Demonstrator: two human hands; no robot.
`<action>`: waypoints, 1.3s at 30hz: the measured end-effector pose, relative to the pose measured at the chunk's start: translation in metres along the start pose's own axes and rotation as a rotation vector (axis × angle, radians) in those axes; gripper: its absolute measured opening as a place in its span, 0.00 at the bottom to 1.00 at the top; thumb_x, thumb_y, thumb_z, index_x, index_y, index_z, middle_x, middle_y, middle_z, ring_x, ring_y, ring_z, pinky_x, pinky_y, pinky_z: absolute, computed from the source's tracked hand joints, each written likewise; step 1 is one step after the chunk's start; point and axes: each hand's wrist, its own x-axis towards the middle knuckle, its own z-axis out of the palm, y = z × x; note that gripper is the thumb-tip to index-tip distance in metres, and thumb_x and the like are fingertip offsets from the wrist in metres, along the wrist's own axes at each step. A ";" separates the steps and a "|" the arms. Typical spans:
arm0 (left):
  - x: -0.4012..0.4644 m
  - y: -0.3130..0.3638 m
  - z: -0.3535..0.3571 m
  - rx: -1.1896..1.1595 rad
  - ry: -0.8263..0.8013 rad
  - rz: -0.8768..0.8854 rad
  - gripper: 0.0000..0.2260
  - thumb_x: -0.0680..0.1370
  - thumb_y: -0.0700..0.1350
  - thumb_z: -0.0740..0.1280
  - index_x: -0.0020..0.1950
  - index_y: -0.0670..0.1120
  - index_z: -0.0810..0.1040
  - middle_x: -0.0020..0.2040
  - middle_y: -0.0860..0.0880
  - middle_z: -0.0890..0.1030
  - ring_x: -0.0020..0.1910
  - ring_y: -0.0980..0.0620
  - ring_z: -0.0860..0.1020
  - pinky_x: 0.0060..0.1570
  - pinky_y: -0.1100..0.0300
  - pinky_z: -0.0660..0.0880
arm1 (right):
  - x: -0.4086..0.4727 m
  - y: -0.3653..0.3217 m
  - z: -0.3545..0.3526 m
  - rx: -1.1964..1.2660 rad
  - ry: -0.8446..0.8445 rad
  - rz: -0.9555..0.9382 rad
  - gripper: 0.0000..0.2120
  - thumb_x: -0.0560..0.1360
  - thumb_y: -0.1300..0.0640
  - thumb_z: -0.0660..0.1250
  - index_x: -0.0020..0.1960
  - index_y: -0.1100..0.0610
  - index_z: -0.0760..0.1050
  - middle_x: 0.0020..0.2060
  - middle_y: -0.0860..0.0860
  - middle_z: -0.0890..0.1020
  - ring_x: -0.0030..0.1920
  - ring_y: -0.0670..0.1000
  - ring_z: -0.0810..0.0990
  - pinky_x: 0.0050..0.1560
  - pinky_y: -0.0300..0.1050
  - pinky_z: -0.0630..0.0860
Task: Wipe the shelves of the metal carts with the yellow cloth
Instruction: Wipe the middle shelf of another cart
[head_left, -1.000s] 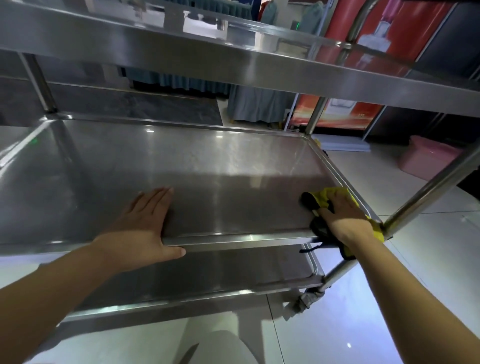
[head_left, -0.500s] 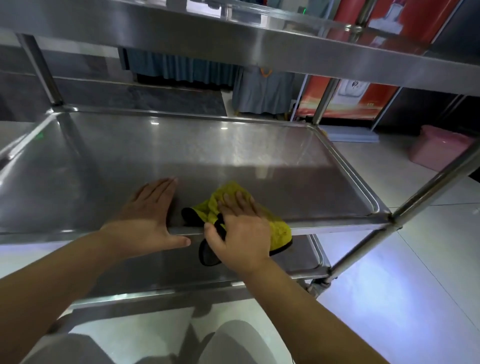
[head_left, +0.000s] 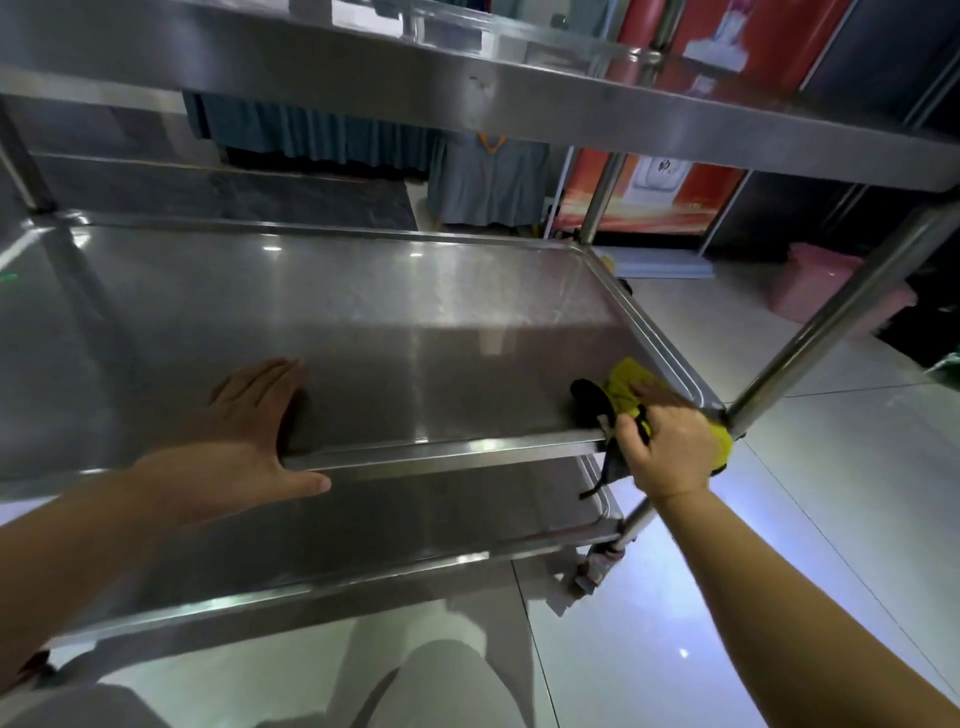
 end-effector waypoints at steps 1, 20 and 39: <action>0.001 0.000 0.000 -0.001 0.002 -0.005 0.59 0.53 0.76 0.51 0.78 0.45 0.52 0.78 0.48 0.54 0.76 0.51 0.51 0.72 0.59 0.48 | 0.005 0.006 -0.004 -0.029 -0.022 0.064 0.25 0.71 0.42 0.51 0.31 0.61 0.73 0.26 0.57 0.74 0.27 0.59 0.75 0.30 0.42 0.62; 0.015 0.004 -0.009 0.047 0.046 0.087 0.52 0.65 0.74 0.58 0.78 0.46 0.42 0.79 0.49 0.47 0.77 0.51 0.46 0.73 0.57 0.38 | -0.010 -0.192 0.032 0.206 -0.050 -0.162 0.18 0.70 0.45 0.61 0.37 0.58 0.82 0.43 0.53 0.86 0.49 0.56 0.83 0.48 0.47 0.72; -0.023 -0.134 -0.016 0.144 0.025 -0.086 0.55 0.61 0.80 0.38 0.78 0.45 0.45 0.79 0.49 0.50 0.77 0.53 0.47 0.72 0.59 0.37 | 0.027 -0.229 0.063 0.303 -0.039 -0.218 0.20 0.72 0.48 0.61 0.43 0.62 0.83 0.49 0.58 0.85 0.54 0.59 0.82 0.52 0.48 0.73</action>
